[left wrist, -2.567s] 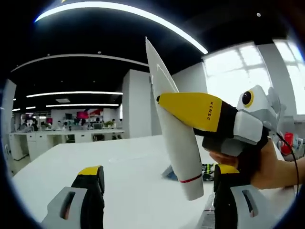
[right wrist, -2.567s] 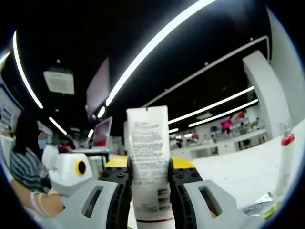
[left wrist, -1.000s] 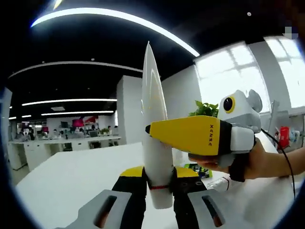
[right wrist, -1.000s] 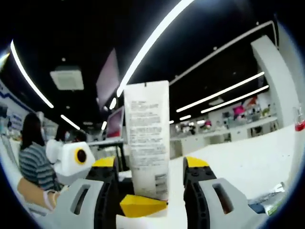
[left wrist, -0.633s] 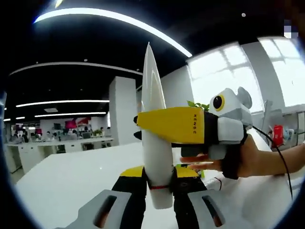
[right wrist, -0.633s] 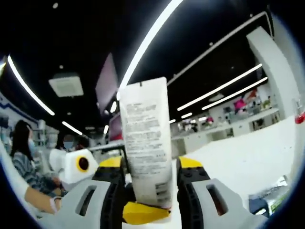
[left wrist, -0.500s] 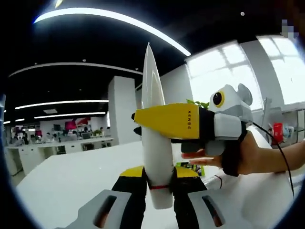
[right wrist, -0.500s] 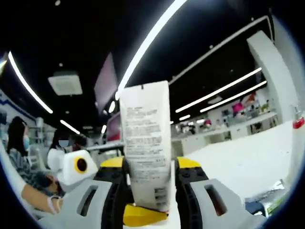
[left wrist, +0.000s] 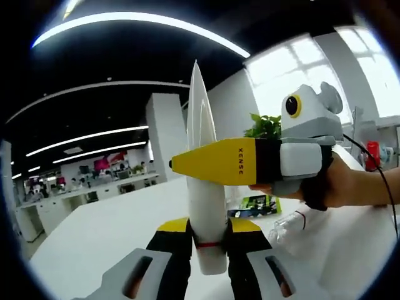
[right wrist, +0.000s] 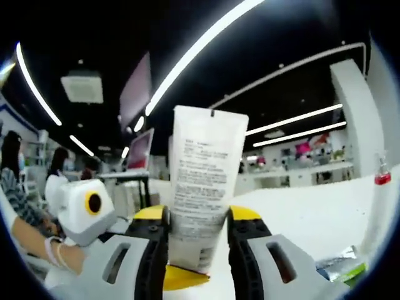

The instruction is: Arrange the skincare products in the storage area until every visible bottle or jar stands upright without overlapping.

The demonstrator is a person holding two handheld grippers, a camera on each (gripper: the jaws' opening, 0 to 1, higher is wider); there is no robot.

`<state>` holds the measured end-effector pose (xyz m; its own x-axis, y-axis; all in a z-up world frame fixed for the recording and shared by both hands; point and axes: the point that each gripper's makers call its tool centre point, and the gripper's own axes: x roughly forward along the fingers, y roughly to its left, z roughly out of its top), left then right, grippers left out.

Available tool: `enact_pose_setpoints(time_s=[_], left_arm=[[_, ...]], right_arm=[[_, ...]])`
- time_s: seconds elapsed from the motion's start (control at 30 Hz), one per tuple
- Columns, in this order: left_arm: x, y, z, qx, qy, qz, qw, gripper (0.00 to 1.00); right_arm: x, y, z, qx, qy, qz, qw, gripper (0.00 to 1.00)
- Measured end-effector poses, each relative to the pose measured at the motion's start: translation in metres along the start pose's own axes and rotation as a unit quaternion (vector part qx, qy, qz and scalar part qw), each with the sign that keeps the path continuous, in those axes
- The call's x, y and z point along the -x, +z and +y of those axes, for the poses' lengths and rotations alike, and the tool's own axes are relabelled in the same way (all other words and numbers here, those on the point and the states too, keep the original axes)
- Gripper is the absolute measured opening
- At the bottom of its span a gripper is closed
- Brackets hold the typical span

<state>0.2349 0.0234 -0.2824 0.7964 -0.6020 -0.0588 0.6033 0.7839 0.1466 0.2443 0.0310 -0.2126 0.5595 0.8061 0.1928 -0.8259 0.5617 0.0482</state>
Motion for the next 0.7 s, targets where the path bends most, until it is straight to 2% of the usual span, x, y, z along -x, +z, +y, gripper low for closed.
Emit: enact_pose_setpoints(time_s=[0.13, 0.23, 0.27, 0.3, 0.37, 0.47, 0.5, 0.53, 0.63, 0.7], left_arm=[[0.0, -0.002, -0.003, -0.012, 0.001, 0.003, 0.9999, 0.2], [-0.001, -0.003, -0.005, 0.002, -0.008, 0.005, 0.9999, 0.21], [-0.004, -0.002, -0.01, 0.042, -0.028, -0.001, 0.9987, 0.22], [-0.005, -0.001, -0.012, 0.055, -0.038, -0.005, 0.9978, 0.22], [-0.007, -0.001, -0.009, 0.049, -0.038, -0.005, 0.9981, 0.23], [-0.004, 0.003, -0.016, 0.047, -0.038, -0.014, 0.9981, 0.23], [-0.002, 0.008, -0.016, 0.05, -0.039, -0.028, 0.9976, 0.25], [-0.001, 0.009, -0.017, 0.053, -0.038, -0.031, 0.9974, 0.27], [-0.001, 0.003, -0.015, 0.073, -0.036, -0.02, 0.9965, 0.38], [-0.002, -0.001, -0.019, 0.101, -0.049, -0.009, 0.9936, 0.4]], right_arm=[[0.002, -0.003, -0.001, -0.012, -0.002, 0.006, 0.9999, 0.32], [0.003, -0.005, -0.003, -0.019, -0.005, 0.009, 0.9998, 0.3], [0.003, -0.005, -0.006, -0.03, -0.01, 0.008, 0.9995, 0.3], [0.005, -0.005, -0.007, -0.027, -0.015, 0.01, 0.9995, 0.29], [0.005, -0.005, -0.007, -0.023, -0.016, 0.011, 0.9995, 0.29], [0.006, -0.005, -0.01, -0.023, -0.019, 0.01, 0.9995, 0.28], [0.006, -0.005, -0.011, -0.021, -0.021, 0.011, 0.9995, 0.28], [0.006, -0.006, -0.012, -0.02, -0.023, 0.011, 0.9995, 0.28], [0.008, -0.002, -0.019, -0.021, -0.036, 0.004, 0.9991, 0.28], [0.012, 0.002, -0.025, -0.027, -0.047, -0.001, 0.9985, 0.29]])
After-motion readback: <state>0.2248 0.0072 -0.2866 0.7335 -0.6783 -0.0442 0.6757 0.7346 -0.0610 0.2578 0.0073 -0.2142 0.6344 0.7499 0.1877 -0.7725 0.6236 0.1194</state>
